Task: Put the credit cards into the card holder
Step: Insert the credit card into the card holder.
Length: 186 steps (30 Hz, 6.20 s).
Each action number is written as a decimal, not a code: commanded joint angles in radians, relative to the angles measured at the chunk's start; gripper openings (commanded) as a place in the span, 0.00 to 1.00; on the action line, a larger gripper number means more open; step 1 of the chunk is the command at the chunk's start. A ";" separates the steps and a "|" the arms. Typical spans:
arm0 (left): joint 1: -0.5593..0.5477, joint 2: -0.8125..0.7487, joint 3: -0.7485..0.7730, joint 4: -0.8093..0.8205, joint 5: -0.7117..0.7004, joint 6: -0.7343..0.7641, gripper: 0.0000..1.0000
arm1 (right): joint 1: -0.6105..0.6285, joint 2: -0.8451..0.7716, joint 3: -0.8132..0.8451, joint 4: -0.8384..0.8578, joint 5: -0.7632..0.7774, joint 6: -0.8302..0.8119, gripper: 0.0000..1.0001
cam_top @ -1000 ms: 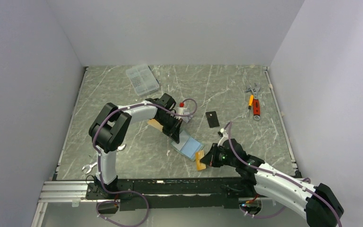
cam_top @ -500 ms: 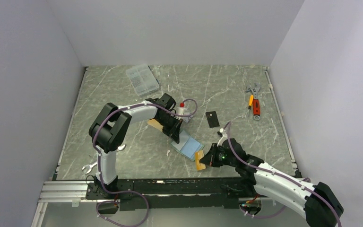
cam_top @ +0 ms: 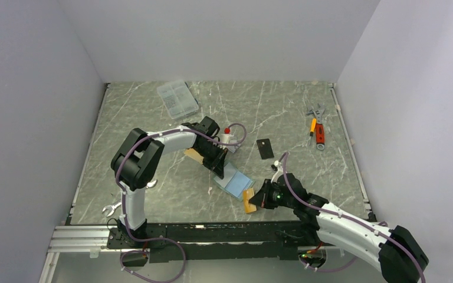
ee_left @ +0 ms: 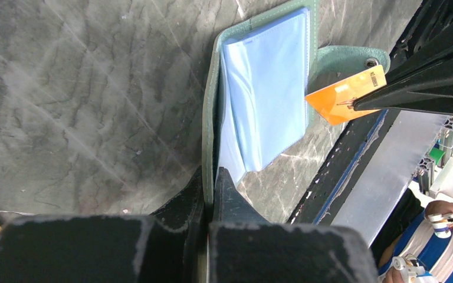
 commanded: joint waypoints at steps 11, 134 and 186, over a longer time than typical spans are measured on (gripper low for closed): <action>-0.005 -0.047 0.020 -0.003 0.004 0.026 0.00 | -0.003 0.026 0.013 0.104 -0.004 -0.003 0.00; 0.226 -0.214 -0.365 0.425 0.136 -0.481 0.00 | -0.045 0.687 0.388 0.489 0.111 0.024 0.00; 0.211 -0.279 -0.580 0.684 0.075 -0.686 0.00 | 0.052 0.756 0.275 0.601 0.201 0.155 0.00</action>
